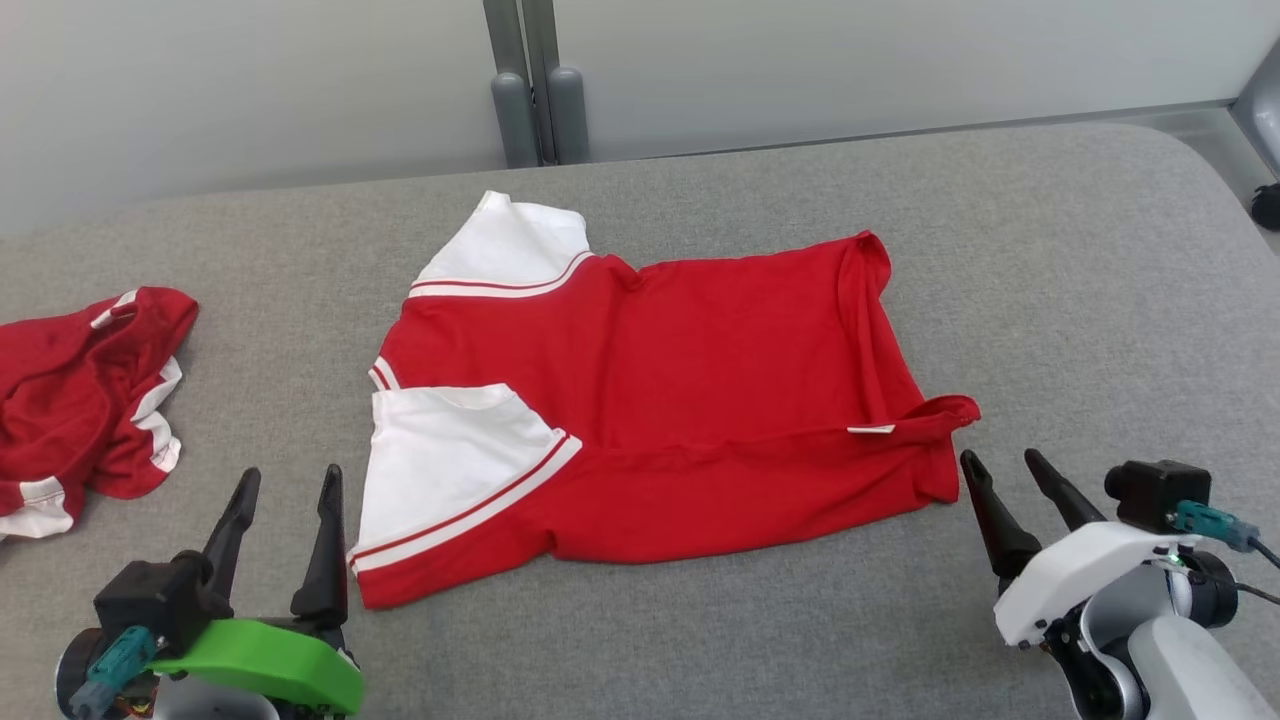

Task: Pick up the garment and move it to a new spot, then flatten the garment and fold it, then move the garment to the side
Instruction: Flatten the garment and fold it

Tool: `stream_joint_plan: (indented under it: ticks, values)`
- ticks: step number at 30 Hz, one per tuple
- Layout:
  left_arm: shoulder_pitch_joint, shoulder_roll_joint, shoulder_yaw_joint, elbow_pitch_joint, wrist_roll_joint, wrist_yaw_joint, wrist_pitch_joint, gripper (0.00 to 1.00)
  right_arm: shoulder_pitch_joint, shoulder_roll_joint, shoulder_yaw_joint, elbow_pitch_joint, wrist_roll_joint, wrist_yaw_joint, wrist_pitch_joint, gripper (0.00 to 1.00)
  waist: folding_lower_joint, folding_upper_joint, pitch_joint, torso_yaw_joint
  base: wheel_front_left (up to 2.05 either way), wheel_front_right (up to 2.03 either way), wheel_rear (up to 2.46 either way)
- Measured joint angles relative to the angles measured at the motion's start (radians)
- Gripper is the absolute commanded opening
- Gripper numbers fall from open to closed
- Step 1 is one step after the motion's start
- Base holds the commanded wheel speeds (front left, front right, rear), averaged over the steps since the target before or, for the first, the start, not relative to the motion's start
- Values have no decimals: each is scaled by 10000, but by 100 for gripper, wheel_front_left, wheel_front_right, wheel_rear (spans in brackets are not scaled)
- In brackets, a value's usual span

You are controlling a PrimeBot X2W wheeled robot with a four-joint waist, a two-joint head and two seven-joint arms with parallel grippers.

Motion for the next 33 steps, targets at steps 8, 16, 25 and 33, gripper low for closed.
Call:
stream_joint_plan:
  ticks: [8,16,25,33]
  values:
    - [-761,-255,-796,1501,-625,-541,2071,100,-1219,-19,506,1331,48,0,1779,100,0,0,608,41,0,0,0]
    - [-1656,-449,-1277,2995,-1131,-1195,3475,100,-1862,17,894,1942,73,0,2531,100,0,0,1139,85,0,0,0]
    - [-1807,-546,-1292,3605,-1521,-1402,3917,100,-1977,23,1158,2171,309,0,2393,16,0,0,1132,-19,0,0,0]
    - [-1789,-594,-1223,3820,-1749,-1551,3839,0,-1976,-86,1436,2282,608,0,2307,0,0,0,844,-31,0,0,0]
